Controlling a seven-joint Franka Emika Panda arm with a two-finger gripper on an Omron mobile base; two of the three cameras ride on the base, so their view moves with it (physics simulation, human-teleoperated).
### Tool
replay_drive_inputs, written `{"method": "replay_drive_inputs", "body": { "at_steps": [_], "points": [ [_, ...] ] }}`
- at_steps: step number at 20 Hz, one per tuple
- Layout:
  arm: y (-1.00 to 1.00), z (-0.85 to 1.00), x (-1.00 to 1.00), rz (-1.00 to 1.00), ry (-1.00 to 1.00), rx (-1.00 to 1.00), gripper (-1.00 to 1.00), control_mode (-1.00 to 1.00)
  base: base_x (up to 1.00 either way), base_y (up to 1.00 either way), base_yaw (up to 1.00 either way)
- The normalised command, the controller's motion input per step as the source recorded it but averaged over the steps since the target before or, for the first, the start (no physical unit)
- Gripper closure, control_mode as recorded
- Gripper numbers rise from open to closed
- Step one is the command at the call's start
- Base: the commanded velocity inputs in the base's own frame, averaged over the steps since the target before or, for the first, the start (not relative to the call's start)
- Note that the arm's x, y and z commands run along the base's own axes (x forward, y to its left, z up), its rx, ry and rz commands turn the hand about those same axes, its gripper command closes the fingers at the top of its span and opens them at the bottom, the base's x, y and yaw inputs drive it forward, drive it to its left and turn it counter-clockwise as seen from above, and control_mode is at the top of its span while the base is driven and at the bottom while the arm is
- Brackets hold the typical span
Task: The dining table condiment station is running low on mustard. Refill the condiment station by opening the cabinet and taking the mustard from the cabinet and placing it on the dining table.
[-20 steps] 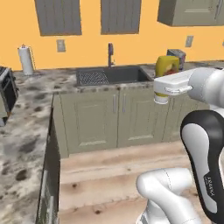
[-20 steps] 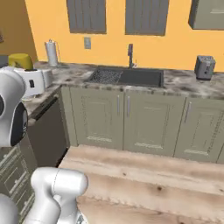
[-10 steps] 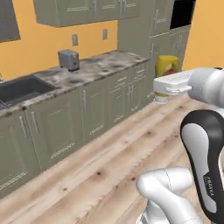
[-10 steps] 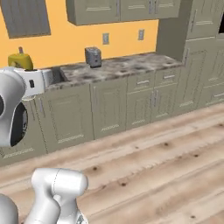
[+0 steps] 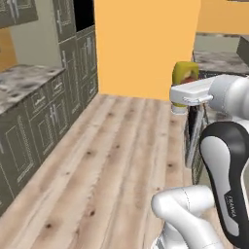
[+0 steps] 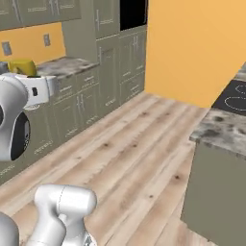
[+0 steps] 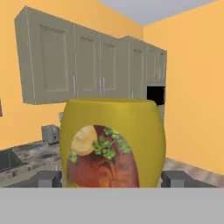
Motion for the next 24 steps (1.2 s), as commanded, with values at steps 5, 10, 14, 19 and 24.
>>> {"method": "replay_drive_inputs", "body": {
  "at_steps": [5, 10, 14, 19, 24],
  "points": [
    [0.00, 0.00, 0.00, 0.00, 0.00, 0.00, 1.00, 1.00, 0.24, -0.18, -0.73],
    [0.00, 0.00, 0.00, 0.00, 0.00, 0.00, 1.00, 1.00, 0.38, -0.87, -0.40],
    [0.00, 0.00, 0.00, 0.00, 0.00, 0.00, 1.00, 1.00, 0.51, -1.00, -0.20],
    [0.00, 0.00, 0.00, 0.00, 0.00, 0.00, 1.00, 1.00, 0.53, -1.00, -0.08],
    [0.00, 0.00, 0.00, 0.00, 0.00, 0.00, 1.00, 1.00, 0.49, -1.00, -0.05]
  ]
}}
